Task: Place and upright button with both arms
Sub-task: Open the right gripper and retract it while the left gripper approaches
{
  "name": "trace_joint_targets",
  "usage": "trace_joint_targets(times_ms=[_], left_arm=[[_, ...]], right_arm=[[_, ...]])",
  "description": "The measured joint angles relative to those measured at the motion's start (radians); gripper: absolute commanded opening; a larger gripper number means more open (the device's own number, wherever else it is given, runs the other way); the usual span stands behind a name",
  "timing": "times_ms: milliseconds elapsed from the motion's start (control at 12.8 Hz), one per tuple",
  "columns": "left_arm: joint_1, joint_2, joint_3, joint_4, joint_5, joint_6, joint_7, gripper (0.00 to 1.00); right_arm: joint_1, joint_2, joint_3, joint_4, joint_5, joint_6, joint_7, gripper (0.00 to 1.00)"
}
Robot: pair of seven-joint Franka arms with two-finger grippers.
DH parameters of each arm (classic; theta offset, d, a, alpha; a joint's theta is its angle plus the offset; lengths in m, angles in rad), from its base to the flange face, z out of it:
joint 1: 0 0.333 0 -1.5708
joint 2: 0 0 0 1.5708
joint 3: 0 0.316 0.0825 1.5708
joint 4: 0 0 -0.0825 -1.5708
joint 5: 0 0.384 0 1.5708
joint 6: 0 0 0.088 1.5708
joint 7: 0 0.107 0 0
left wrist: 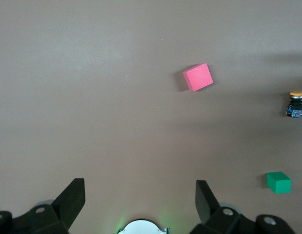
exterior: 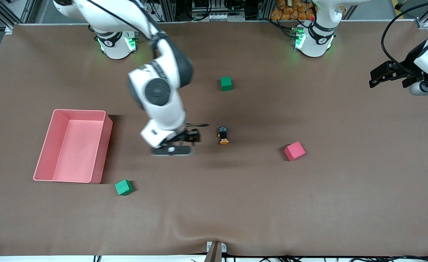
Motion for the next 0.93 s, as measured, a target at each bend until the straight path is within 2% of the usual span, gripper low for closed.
trace_joint_targets(times_ms=[156, 312, 467, 701, 857, 935], left_arm=[[-0.004, 0.008, -0.005, -0.001, 0.0, -0.022, 0.0, 1.0], [-0.008, 0.032, -0.01, -0.005, 0.0, -0.049, 0.002, 1.0], [-0.011, 0.073, -0.034, -0.004, 0.0, -0.049, 0.003, 1.0], [-0.014, 0.138, -0.126, -0.002, -0.007, -0.044, -0.002, 1.0], [-0.035, 0.192, -0.194, 0.006, -0.023, -0.003, -0.091, 1.0], [-0.059, 0.225, -0.205, 0.014, -0.036, 0.021, -0.155, 1.0]], right_arm=[[-0.07, -0.095, -0.001, -0.076, 0.0, -0.056, -0.053, 1.0], [-0.141, -0.168, -0.001, -0.114, 0.0, -0.151, -0.167, 1.0], [-0.204, -0.235, -0.001, -0.159, 0.0, -0.192, -0.274, 1.0], [-0.309, -0.354, -0.002, -0.296, -0.001, -0.19, -0.449, 1.0], [-0.417, -0.424, -0.003, -0.392, -0.001, -0.172, -0.599, 1.0], [-0.47, -0.452, -0.004, -0.424, -0.001, -0.17, -0.669, 1.0]])
